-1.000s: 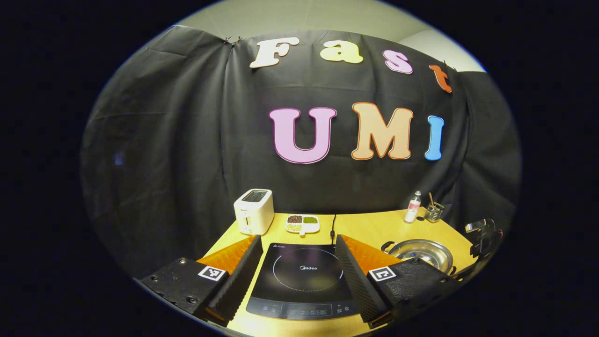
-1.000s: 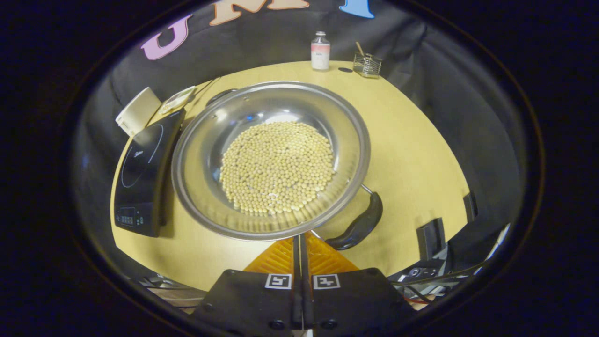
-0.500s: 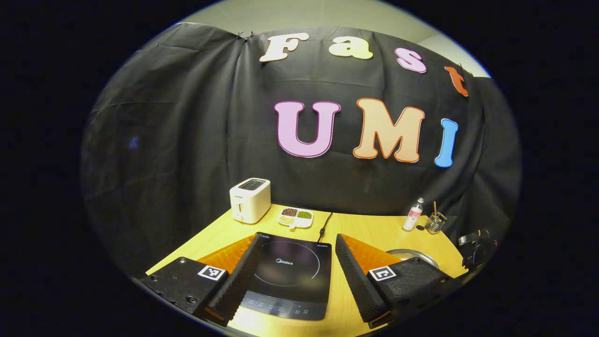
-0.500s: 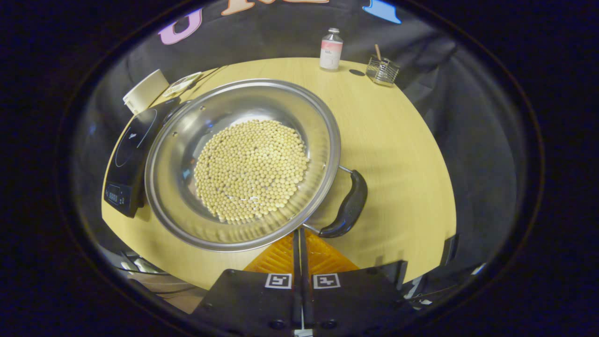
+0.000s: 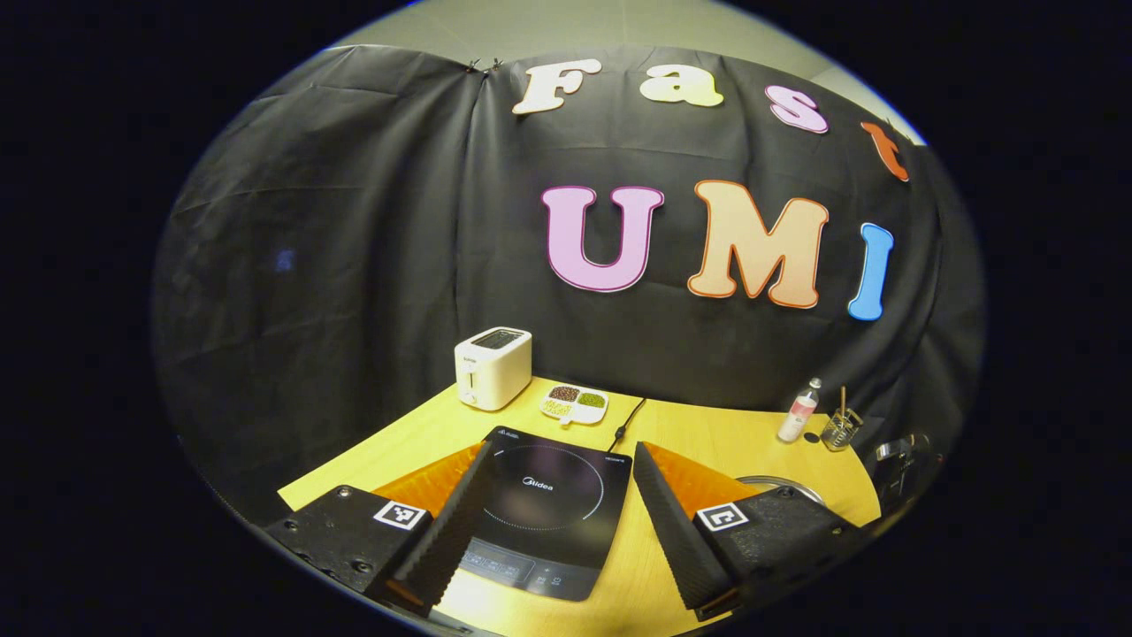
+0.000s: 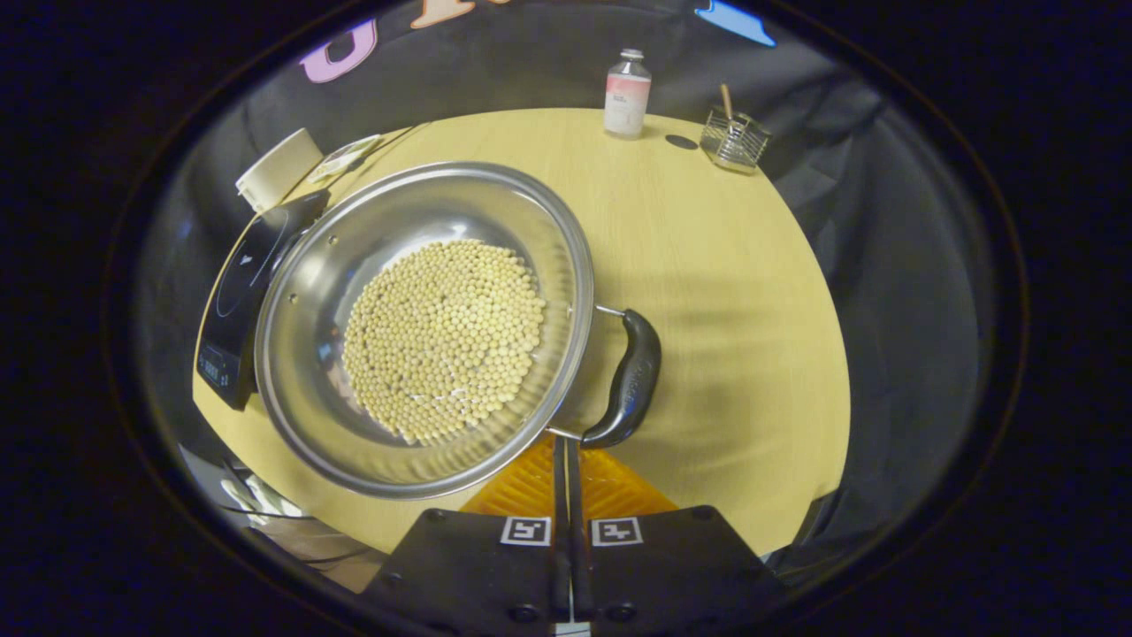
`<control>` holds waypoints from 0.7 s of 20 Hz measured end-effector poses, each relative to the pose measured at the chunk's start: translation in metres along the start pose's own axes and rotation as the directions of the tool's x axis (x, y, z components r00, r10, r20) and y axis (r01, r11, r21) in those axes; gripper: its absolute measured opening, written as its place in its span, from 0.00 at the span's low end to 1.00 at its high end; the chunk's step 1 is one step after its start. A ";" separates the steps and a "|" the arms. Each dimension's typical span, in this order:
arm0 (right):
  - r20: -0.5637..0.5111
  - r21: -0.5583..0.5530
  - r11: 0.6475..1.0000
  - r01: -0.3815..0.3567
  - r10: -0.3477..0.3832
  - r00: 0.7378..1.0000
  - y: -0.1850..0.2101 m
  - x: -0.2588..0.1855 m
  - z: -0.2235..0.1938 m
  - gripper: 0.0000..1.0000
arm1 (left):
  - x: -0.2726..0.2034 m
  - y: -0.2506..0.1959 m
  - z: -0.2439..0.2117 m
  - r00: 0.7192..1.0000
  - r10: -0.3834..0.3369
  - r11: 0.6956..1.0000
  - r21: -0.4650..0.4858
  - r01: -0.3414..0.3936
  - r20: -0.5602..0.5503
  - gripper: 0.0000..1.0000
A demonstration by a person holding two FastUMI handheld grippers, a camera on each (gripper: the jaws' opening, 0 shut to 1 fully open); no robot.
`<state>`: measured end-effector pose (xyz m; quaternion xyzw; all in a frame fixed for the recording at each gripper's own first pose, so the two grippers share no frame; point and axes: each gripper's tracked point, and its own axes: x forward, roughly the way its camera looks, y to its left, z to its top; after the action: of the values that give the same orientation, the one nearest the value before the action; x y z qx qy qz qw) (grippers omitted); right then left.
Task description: First push the handle of the pot to place it horizontally, then grasp the pot with both hands and set it on the induction cooktop.
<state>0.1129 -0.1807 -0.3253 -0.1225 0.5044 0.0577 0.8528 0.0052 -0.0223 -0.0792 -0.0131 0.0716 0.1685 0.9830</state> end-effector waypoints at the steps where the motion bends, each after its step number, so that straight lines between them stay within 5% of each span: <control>1: 0.000 -0.001 1.000 -0.001 0.001 1.000 -0.002 0.001 0.003 0.03 | 0.000 -0.001 -0.001 1.000 0.007 1.000 -0.001 -0.007 -0.002 0.92; 14: 0.026 -0.009 1.000 0.010 -0.009 1.000 -0.018 0.012 0.035 0.03 | 0.006 -0.020 -0.021 0.999 0.003 1.000 -0.018 -0.004 -0.051 0.92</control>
<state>0.1523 -0.1892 -0.3174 -0.1279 0.4926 0.0575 0.8589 0.0149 -0.0397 -0.1005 -0.0263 0.0952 0.1707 0.9804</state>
